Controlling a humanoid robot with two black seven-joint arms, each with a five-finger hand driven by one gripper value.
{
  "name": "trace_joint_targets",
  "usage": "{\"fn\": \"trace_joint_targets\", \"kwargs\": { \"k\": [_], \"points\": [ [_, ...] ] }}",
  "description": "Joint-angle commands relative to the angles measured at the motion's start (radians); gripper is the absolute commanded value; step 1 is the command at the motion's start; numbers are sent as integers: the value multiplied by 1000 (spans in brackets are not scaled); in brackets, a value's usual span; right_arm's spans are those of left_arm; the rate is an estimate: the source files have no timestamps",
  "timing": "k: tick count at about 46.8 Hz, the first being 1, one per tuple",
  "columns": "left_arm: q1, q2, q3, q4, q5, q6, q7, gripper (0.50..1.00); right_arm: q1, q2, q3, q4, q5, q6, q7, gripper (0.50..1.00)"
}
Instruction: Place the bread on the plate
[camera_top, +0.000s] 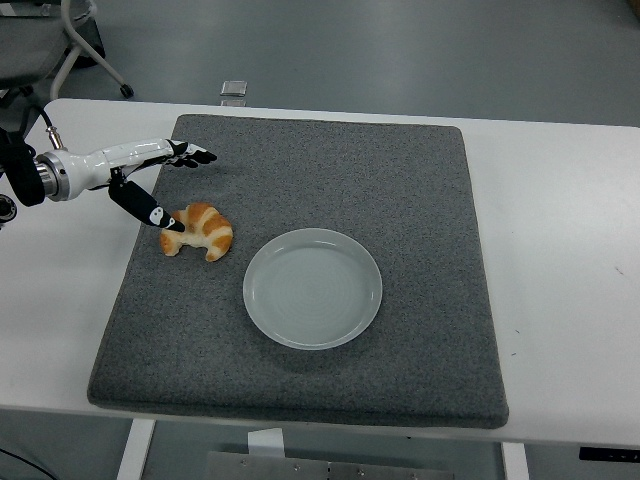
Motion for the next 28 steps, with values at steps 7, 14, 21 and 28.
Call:
{"fn": "trace_joint_targets", "kwargs": {
  "k": [7, 14, 21, 28],
  "points": [
    [50, -14, 0, 4, 65, 10, -33, 984, 0, 0, 0, -1, 0, -1, 0, 930],
    [89, -37, 0, 33, 136, 73, -56, 984, 0, 0, 0, 1, 0, -1, 0, 930],
    [112, -57, 0, 54, 149, 106, -98, 984, 0, 0, 0, 1, 0, -1, 0, 930],
    [127, -83, -3, 94, 143, 116, -125, 984, 0, 0, 0, 1, 0, -1, 0, 930]
  ]
}}
